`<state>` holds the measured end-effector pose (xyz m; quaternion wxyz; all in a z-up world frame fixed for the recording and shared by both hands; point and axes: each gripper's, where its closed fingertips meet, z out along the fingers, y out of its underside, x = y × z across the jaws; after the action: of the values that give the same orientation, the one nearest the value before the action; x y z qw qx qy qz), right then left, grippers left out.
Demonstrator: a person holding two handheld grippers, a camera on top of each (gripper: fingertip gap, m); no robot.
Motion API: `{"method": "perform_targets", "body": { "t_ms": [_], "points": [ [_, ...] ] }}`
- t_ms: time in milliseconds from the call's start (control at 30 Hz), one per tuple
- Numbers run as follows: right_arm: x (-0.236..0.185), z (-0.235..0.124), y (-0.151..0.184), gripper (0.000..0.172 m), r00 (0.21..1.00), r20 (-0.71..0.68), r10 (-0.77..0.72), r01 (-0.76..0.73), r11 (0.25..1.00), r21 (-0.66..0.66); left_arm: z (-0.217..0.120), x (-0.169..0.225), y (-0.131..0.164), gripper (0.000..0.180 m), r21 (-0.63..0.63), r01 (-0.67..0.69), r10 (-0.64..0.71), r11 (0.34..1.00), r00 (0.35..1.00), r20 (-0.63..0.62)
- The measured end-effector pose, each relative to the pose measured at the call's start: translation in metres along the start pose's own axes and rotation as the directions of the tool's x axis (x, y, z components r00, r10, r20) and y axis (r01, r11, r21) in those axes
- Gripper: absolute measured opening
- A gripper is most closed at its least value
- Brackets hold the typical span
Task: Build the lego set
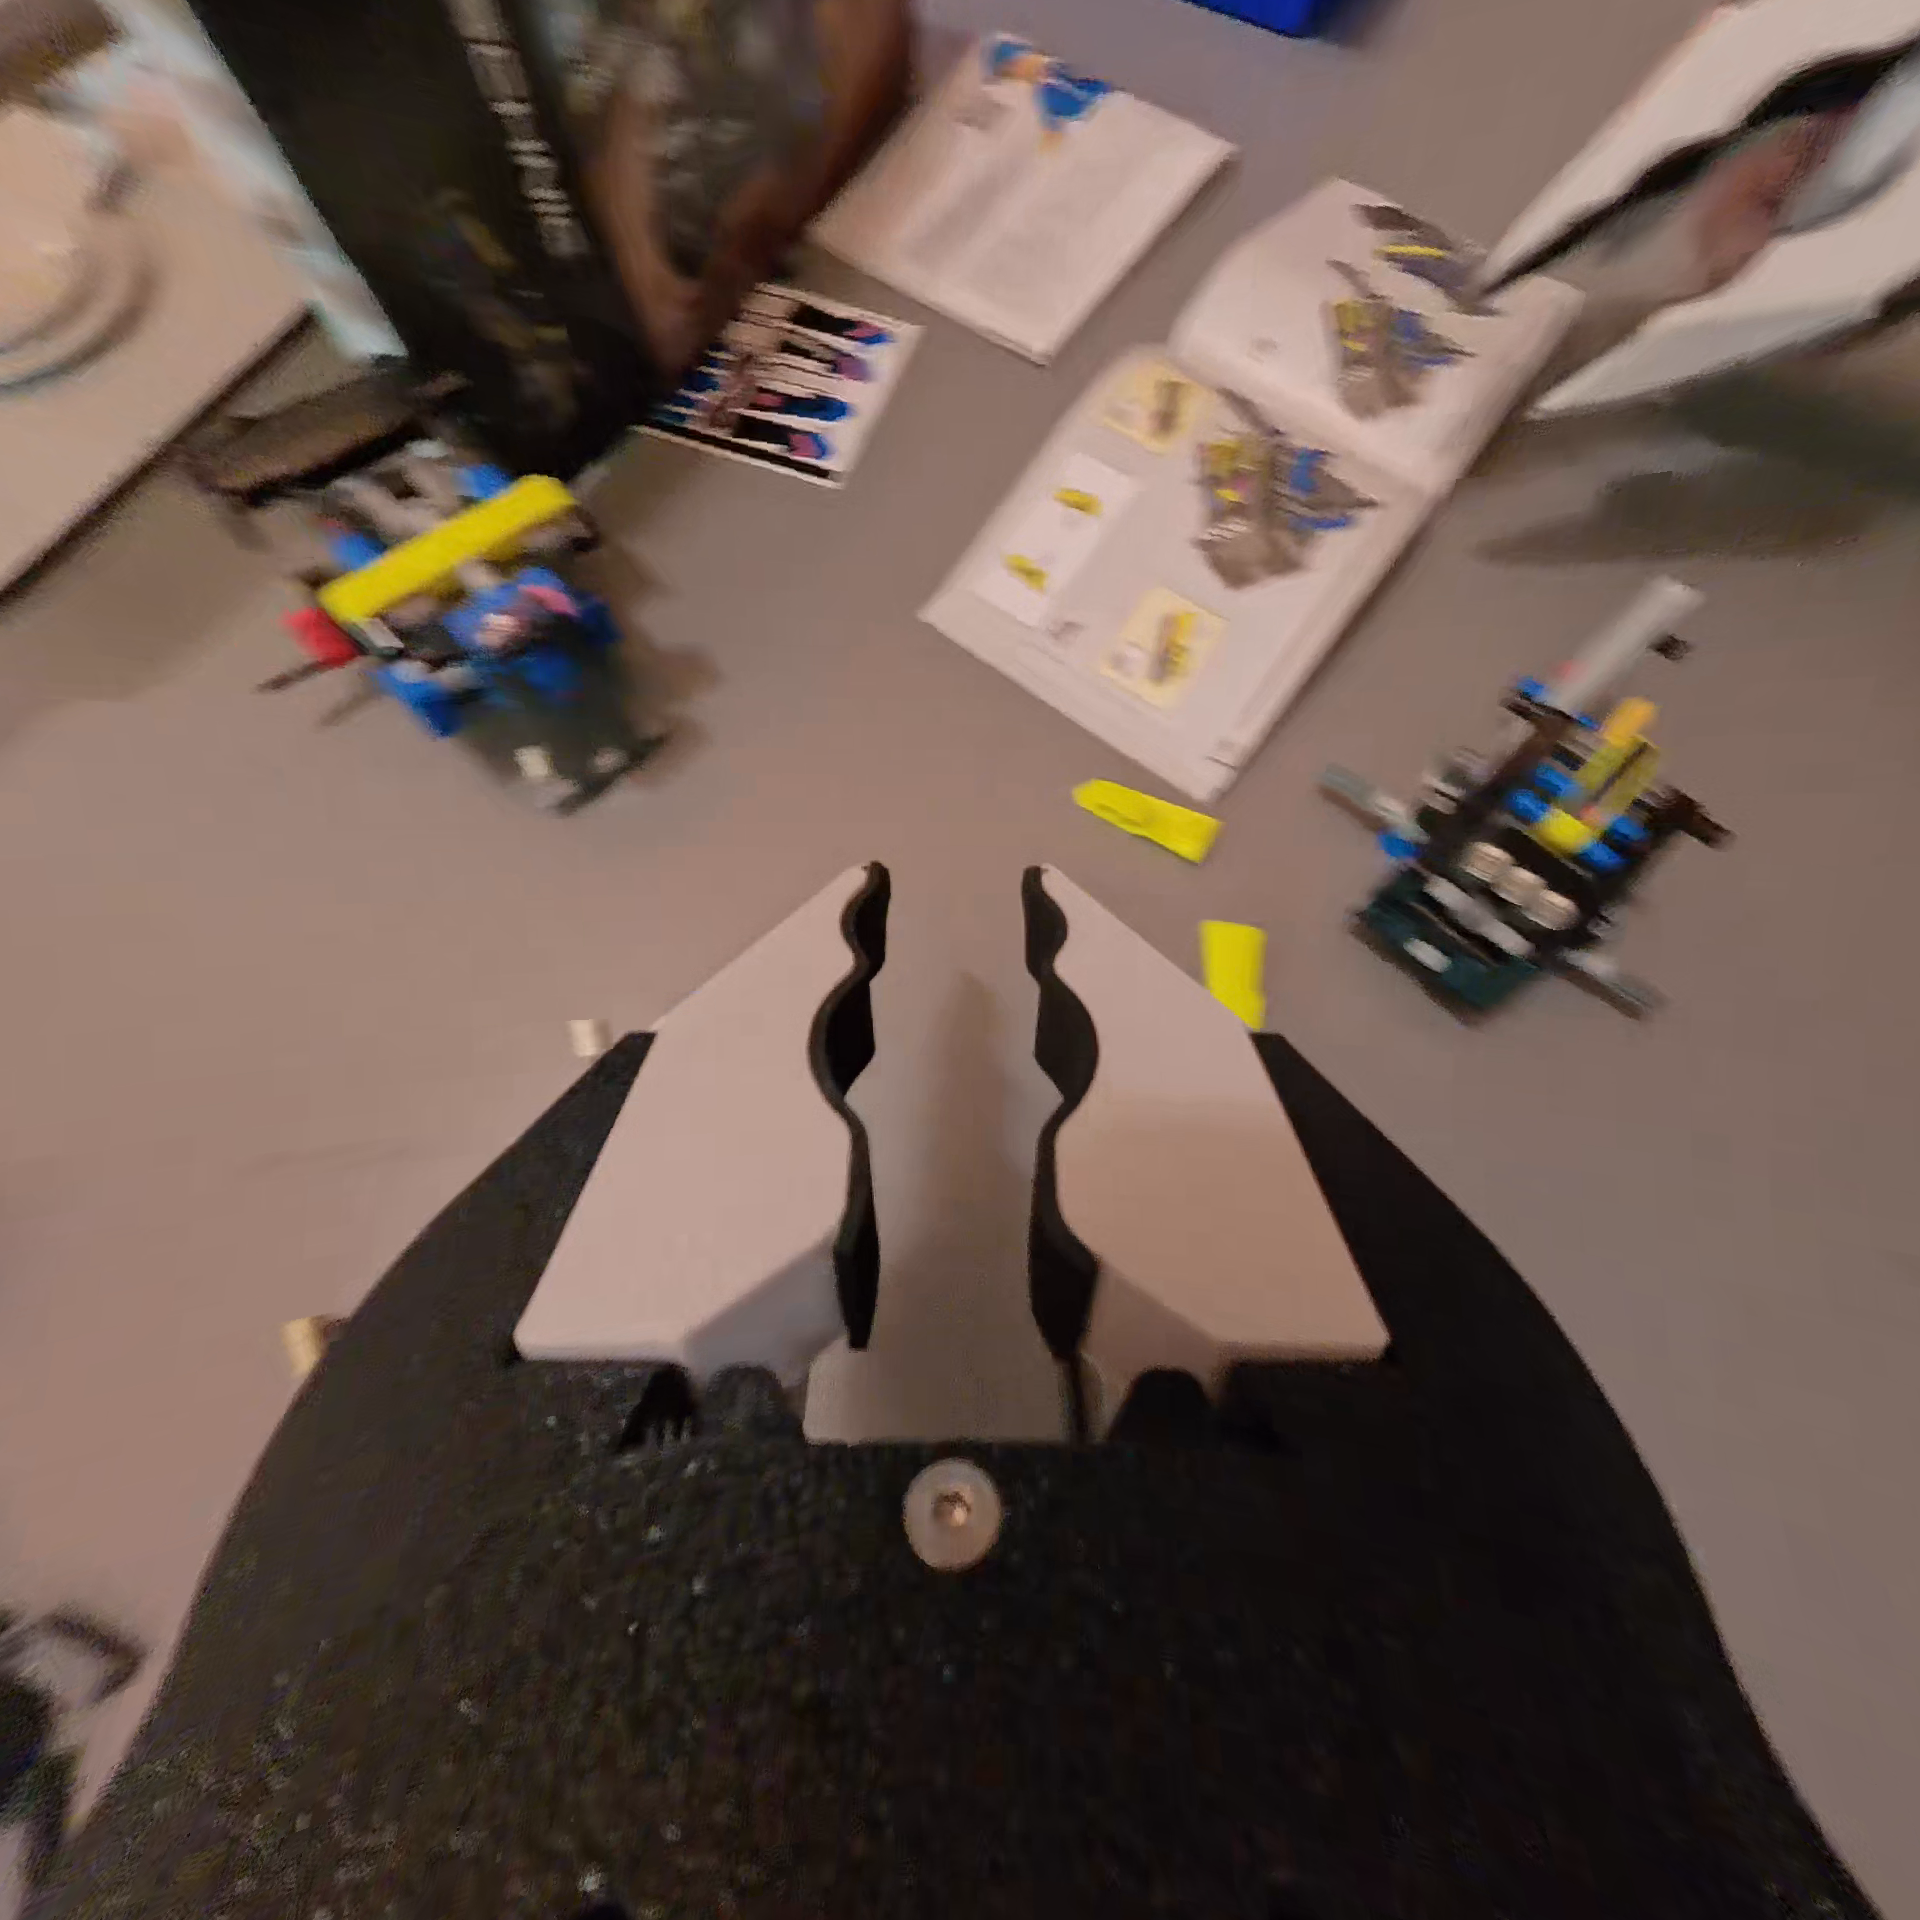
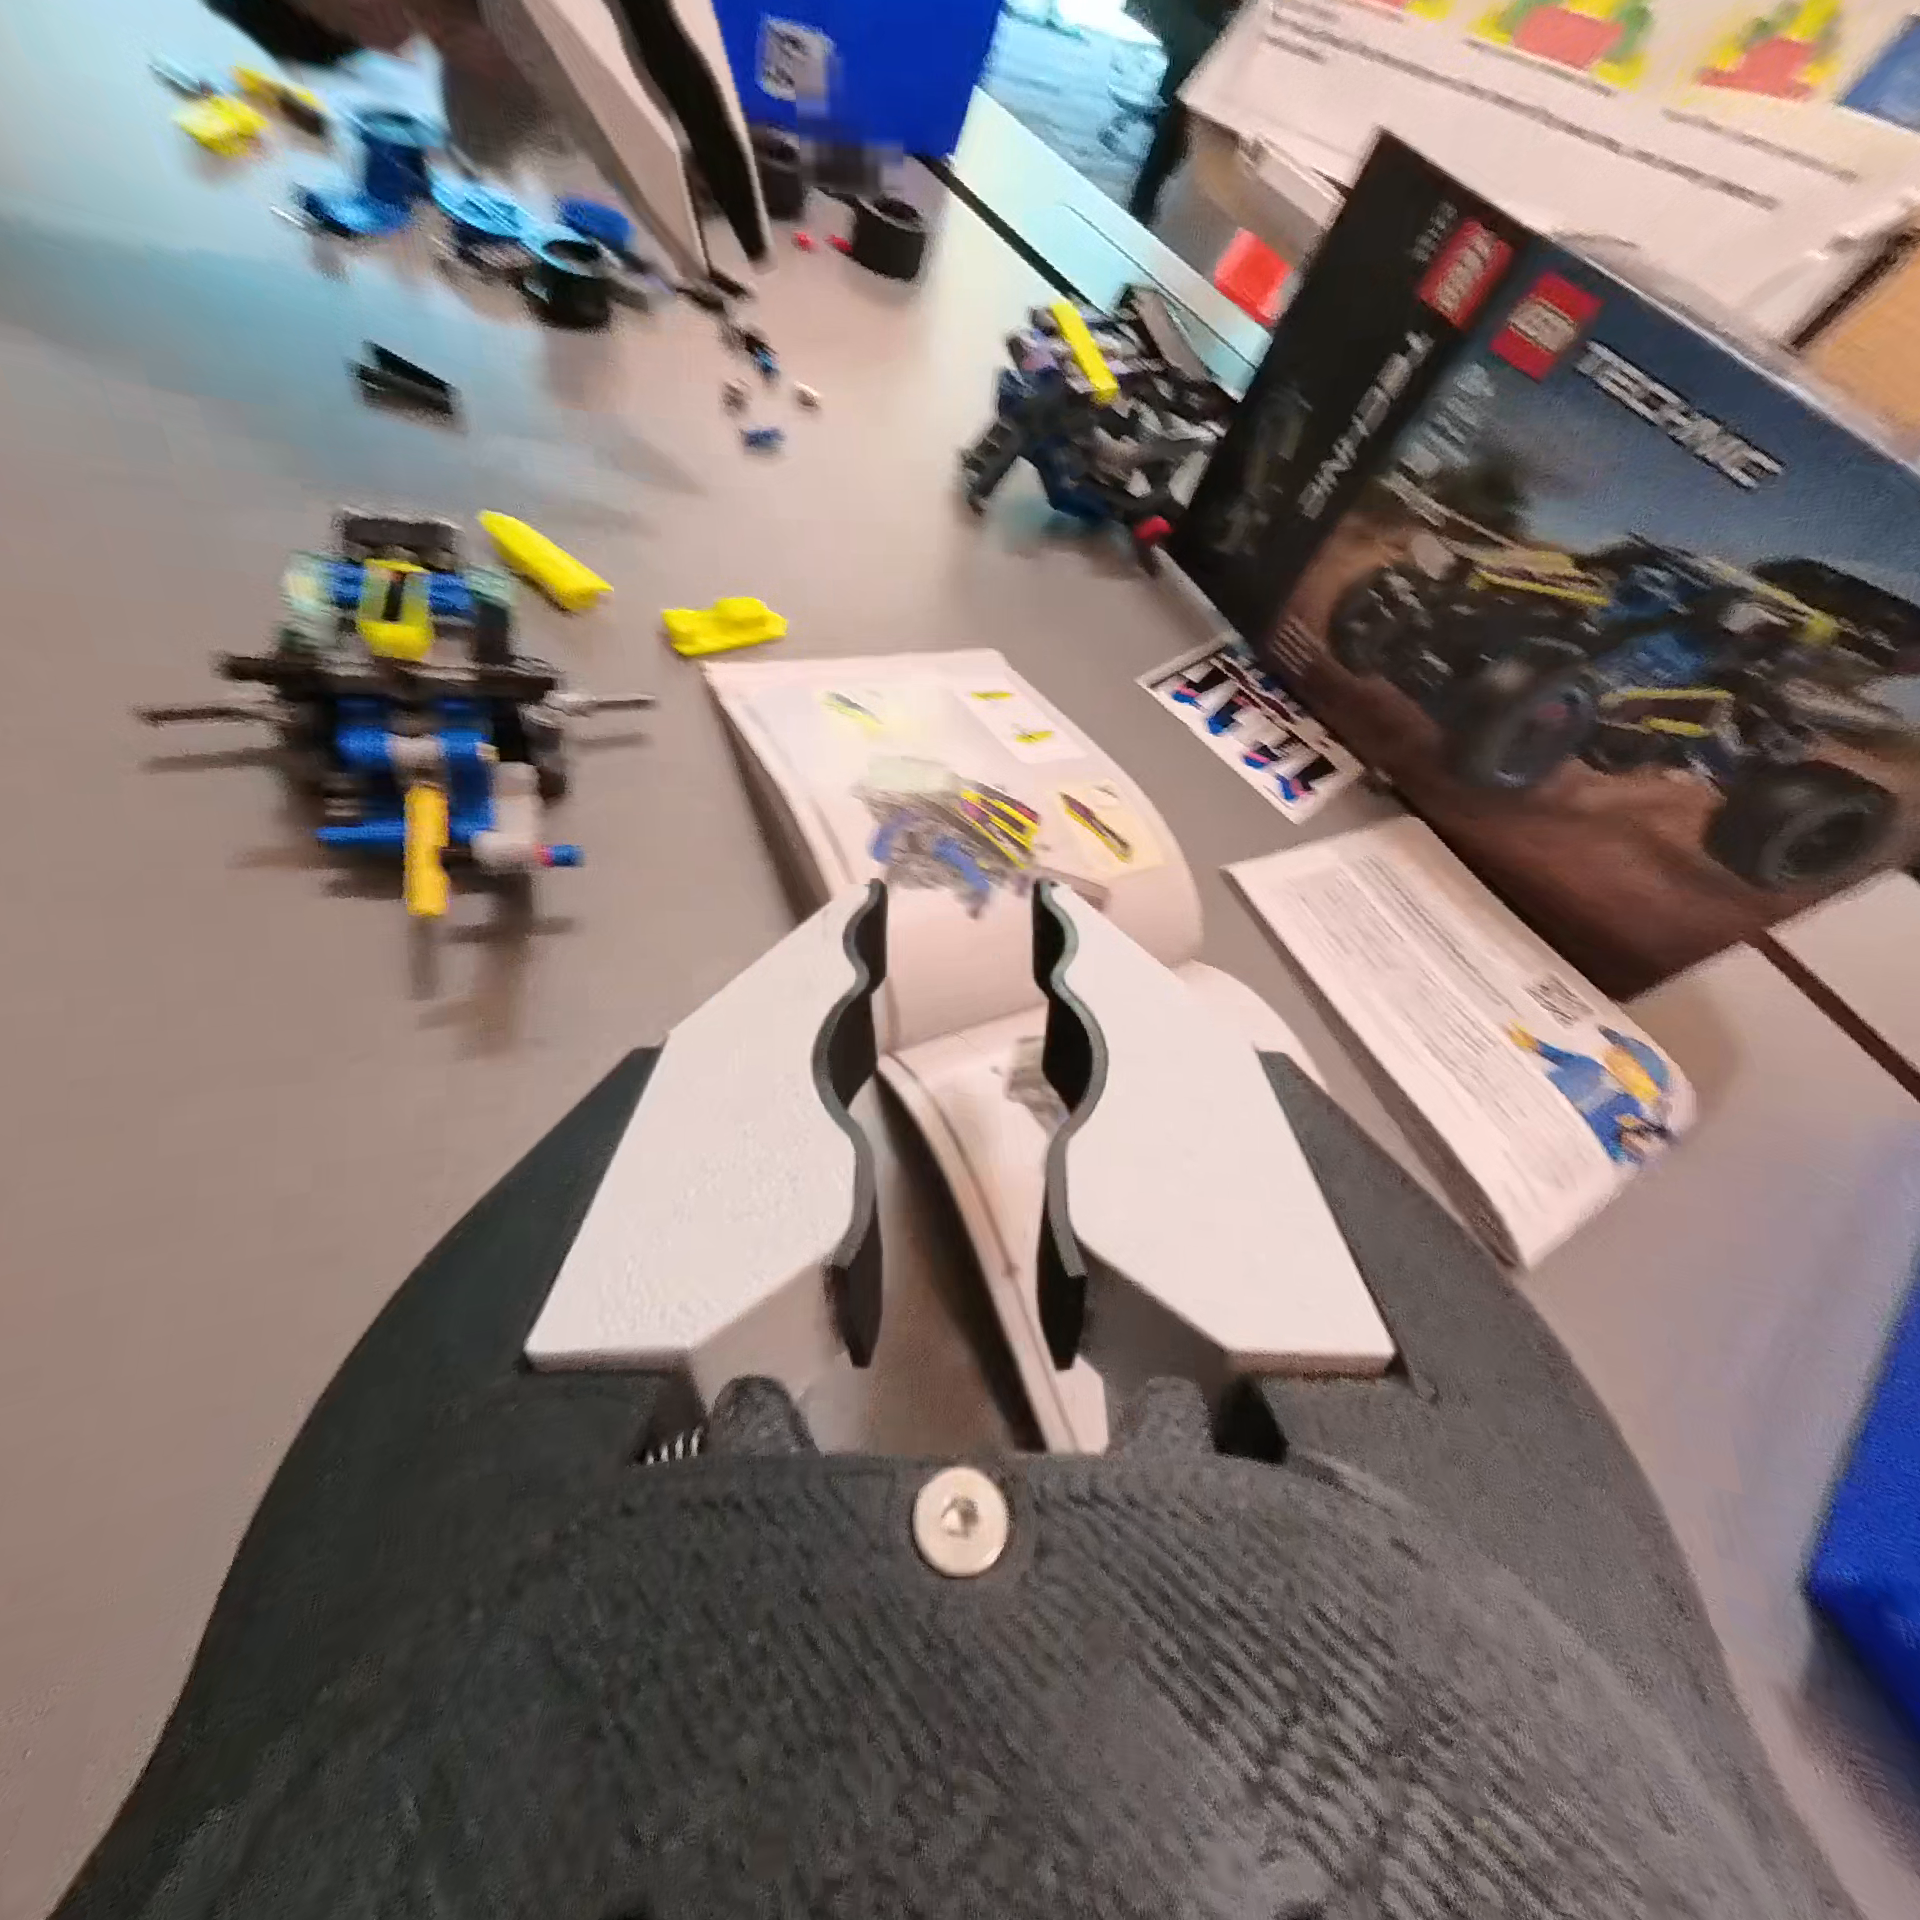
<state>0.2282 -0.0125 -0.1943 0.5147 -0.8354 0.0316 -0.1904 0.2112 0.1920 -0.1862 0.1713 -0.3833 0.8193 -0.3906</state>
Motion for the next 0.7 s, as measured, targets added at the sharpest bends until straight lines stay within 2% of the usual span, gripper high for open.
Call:
{"method": "perform_targets", "body": {
  "t_ms": [33, 100, 167, 300, 400, 467, 533, 633, 700],
  "points": [
    [0.008, 0.002, 0.006, 0.023, 0.999, -0.054, -0.006, 0.004, 1.0, -0.031, 0.0, -0.011, -0.004, 0.022, 0.0, 0.002, -0.002, 1.0, 0.999, 0.046],
    [0.023, 0.004, 0.017, 0.022, 0.989, -0.148, -0.023, 0.009, 0.996, -0.091, -0.001, -0.031, -0.015, 0.022, 0.014, 0.015, -0.016, 1.0, 0.993, 0.115],
    [0.036, 0.001, 0.029, 0.014, 0.977, -0.212, -0.031, 0.0, 0.99, -0.143, 0.0, -0.041, -0.026, 0.022, 0.032, 0.053, -0.057, 0.998, 0.99, 0.129],
    [0.058, -0.006, 0.037, 0.01, 0.966, -0.259, -0.008, -0.04, 0.983, -0.178, 0.025, -0.014, -0.049, 0.02, 0.038, 0.016, -0.016, 0.999, 1.0, -0.005],
    [0.091, -0.006, 0.041, 0.012, 0.966, -0.258, -0.029, -0.042, 0.964, -0.263, 0.057, -0.008, -0.059, 0.023, -0.039, -0.08, 0.081, 0.996, 0.996, 0.02],
    [0.119, -0.003, 0.045, 0.015, 0.957, -0.283, -0.072, -0.024, 0.947, -0.321, 0.08, -0.019, -0.061, 0.026, -0.115, -0.081, 0.091, 0.99, 0.992, 0.086],
    [0.13, 0.01, 0.041, 0.016, 0.97, -0.23, -0.08, 0.004, 0.95, -0.312, 0.103, -0.023, -0.069, 0.029, -0.132, -0.051, 0.065, 0.99, 0.992, 0.104],
    [0.123, 0.044, 0.027, 0.018, 0.994, -0.104, -0.044, 0.018, 0.97, -0.243, 0.144, -0.021, -0.085, 0.039, -0.091, -0.093, 0.101, 0.991, 0.991, 0.083],
    [0.122, 0.061, 0.025, 0.018, 0.996, -0.073, -0.049, 0.03, 0.97, -0.242, 0.164, -0.039, -0.076, 0.047, -0.179, -0.069, 0.1, 0.981, 0.981, 0.166]
  ]
}}
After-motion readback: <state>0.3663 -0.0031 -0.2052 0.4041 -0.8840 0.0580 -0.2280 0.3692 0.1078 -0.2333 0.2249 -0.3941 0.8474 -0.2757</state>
